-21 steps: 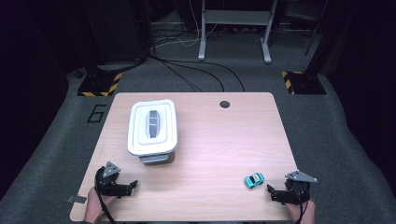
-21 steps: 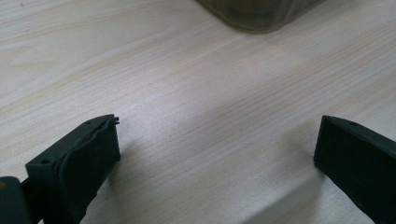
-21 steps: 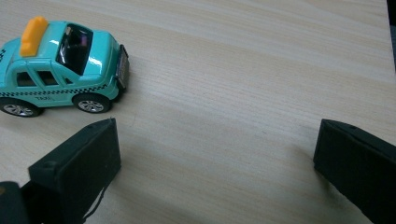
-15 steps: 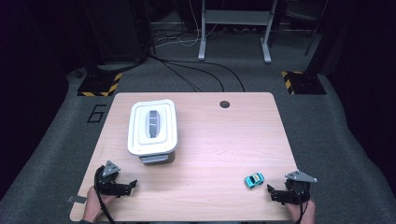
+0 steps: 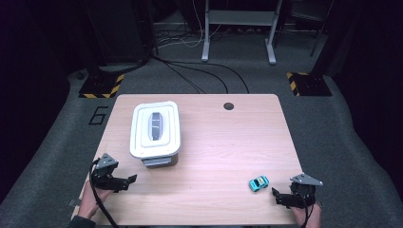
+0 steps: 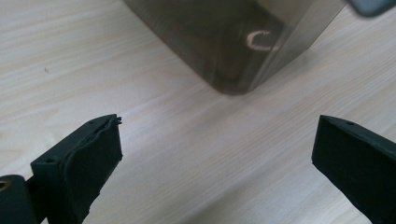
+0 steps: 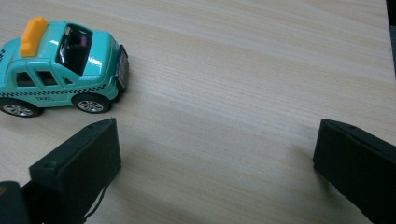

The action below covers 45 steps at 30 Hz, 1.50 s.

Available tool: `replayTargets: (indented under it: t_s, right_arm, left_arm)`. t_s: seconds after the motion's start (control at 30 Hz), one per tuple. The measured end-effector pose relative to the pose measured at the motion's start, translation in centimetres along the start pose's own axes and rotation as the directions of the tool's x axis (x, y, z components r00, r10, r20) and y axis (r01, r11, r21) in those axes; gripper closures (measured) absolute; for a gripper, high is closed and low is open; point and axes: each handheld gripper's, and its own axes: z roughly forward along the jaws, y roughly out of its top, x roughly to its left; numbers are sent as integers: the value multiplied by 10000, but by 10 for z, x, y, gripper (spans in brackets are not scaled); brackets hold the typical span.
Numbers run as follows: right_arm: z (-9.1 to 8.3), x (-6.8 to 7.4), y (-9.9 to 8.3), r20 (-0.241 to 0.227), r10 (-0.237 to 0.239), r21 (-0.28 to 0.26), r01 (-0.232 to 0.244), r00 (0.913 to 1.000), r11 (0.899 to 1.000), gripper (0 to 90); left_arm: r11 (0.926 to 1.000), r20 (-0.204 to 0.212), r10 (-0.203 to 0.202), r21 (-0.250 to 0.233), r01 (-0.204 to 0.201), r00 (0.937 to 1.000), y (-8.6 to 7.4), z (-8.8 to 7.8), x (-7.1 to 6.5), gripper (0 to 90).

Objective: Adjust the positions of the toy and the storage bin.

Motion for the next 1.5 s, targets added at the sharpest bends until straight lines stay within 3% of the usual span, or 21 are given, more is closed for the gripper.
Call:
replayTargets:
  t_s: [0.2,0.3,0.4,0.6,0.73,0.9,1.13,1.33,1.5]
  right_arm:
    - [0,0,0,24,26,-2,-26,10000,10000,2]
    - [0,0,0,32,66,1,-66,10000,10000,2]
    - [0,0,0,44,82,-4,-82,10000,10000,2]
    - [0,0,0,118,141,-7,-141,9998,9999,2]
    - [0,0,0,115,134,-8,-134,9998,9999,2]
    - [0,0,0,124,138,-1,-138,9998,9999,3]
    - [0,0,0,119,134,0,-134,9998,9999,3]
    - [0,0,0,127,139,-7,-139,9998,9999,4]
    - [0,0,0,127,138,-17,-138,9998,9999,4]
  left_arm:
    - [10000,77,76,-33,-76,9999,12,-8,4,15]
    - [9995,125,309,65,-310,9994,19,-13,5,15]
    - [9992,150,390,-73,-389,9991,25,-18,5,15]
    - [9984,353,192,-542,-173,9992,43,-33,6,15]
    - [9974,299,375,-632,-356,9988,62,-39,7,15]
    - [9960,195,649,-622,-636,9977,85,-35,5,13]
    - [9954,94,928,-262,-925,9956,100,-21,4,14]
    - [9972,117,721,-183,-719,9973,103,-8,9,33]
    - [9984,285,330,-474,-316,9990,99,-2,11,61]
